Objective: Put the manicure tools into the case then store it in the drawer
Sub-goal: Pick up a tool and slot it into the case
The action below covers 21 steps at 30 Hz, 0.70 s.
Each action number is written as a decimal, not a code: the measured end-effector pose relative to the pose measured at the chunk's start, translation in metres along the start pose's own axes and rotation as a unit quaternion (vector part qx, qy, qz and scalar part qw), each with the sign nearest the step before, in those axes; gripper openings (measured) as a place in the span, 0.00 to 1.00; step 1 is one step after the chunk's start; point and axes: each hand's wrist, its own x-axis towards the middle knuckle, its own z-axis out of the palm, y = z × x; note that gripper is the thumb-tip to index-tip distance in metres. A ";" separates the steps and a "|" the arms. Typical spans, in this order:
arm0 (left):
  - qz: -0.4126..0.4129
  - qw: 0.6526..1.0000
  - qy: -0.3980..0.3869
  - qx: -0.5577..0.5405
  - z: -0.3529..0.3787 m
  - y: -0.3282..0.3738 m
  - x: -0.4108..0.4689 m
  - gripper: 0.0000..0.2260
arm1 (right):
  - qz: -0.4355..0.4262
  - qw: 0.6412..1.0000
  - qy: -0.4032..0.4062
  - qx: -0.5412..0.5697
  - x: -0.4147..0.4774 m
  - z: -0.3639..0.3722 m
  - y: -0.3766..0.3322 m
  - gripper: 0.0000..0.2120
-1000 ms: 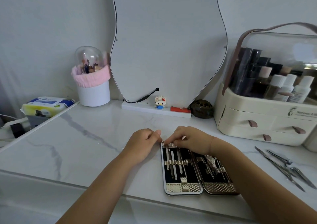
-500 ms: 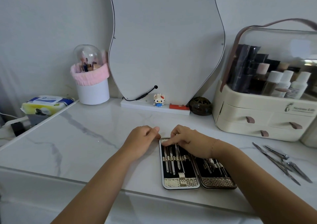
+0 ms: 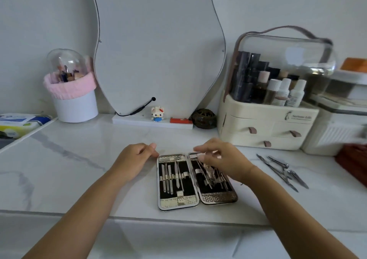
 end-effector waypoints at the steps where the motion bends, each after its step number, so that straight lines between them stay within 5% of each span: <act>1: 0.000 1.000 0.001 -0.004 0.001 -0.001 0.001 0.14 | 0.017 0.999 0.036 -0.022 -0.012 -0.011 0.010 0.10; 7: -0.008 1.000 0.013 -0.018 0.002 -0.008 0.005 0.14 | 0.169 0.956 0.213 -0.110 -0.084 -0.082 0.070 0.03; 11: -0.004 1.000 0.015 -0.019 0.002 -0.010 0.006 0.13 | 0.234 0.940 0.179 -0.173 -0.094 -0.095 0.092 0.08; 21: -0.008 0.999 0.016 -0.027 0.004 -0.005 0.003 0.13 | 0.278 0.928 0.158 -0.193 -0.075 -0.089 0.099 0.05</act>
